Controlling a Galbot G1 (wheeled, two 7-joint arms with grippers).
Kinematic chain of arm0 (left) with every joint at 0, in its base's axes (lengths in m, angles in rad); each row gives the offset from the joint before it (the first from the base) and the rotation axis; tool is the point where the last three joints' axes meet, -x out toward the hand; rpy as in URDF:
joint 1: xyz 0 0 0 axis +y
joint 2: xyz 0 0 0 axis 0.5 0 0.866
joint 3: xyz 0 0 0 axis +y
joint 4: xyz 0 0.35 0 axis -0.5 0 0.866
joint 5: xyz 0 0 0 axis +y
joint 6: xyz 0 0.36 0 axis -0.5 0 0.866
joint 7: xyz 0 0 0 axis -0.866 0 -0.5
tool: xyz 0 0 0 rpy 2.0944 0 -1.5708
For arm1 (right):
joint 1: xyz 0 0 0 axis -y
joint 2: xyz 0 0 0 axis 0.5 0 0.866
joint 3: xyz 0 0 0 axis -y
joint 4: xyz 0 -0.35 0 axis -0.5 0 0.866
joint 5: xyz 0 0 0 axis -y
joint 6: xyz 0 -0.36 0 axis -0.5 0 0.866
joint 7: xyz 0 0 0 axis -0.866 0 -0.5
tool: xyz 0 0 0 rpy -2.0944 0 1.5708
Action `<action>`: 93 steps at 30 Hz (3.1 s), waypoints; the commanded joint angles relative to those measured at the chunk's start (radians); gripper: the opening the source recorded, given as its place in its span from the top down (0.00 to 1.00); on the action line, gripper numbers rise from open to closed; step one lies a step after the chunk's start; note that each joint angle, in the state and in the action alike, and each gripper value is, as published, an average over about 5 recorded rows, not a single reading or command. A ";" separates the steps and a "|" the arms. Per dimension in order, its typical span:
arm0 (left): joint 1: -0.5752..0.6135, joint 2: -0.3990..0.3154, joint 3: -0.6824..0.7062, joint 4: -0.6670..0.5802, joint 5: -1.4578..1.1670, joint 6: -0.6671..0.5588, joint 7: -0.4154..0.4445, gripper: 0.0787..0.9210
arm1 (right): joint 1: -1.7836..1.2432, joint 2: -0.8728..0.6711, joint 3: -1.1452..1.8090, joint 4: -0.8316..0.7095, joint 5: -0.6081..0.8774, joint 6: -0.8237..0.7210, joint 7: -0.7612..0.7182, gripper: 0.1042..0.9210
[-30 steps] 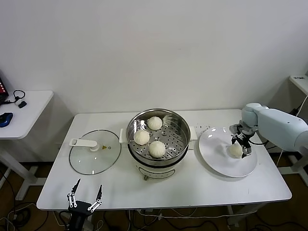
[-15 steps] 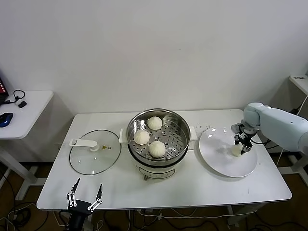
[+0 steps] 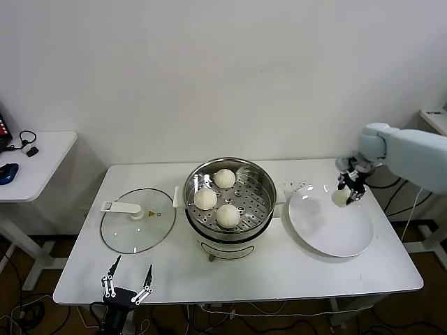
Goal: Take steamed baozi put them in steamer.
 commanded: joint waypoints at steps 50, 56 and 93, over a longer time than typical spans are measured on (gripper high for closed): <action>0.000 -0.049 -0.018 0.003 0.001 0.002 0.006 0.12 | 0.106 0.387 -0.070 0.241 0.550 -0.334 0.216 0.47; -0.002 -0.049 -0.017 0.005 -0.002 0.001 0.005 0.12 | 0.102 0.388 -0.076 0.236 0.531 -0.334 0.220 0.46; -0.002 -0.049 -0.017 -0.025 -0.011 0.006 0.002 0.12 | -0.324 -0.293 0.745 0.751 0.534 -0.400 1.051 0.12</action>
